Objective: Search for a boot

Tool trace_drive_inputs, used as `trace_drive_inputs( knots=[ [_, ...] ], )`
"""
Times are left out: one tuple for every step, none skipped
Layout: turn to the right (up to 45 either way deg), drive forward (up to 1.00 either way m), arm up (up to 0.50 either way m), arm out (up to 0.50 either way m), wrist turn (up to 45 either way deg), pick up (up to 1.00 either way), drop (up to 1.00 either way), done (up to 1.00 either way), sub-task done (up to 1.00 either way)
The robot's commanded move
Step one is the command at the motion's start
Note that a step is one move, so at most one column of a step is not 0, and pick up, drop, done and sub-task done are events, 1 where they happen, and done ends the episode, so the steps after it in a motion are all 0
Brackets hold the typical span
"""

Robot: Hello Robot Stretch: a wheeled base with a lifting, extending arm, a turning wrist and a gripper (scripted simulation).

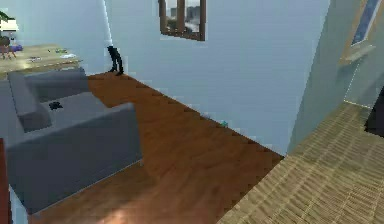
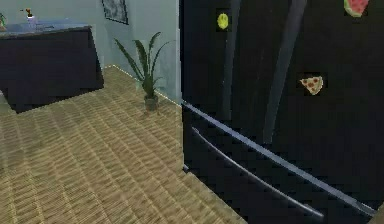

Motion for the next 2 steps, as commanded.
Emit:
trace_drive_inputs(
  knots=[
    [0.0,1.00,0.00,0.00,0.0,0.00,0.00,0.00,0.00],
    [0.0,0.65,0.00,0.00,0.0,0.00,0.00,0.00,0.00]
  ],
)
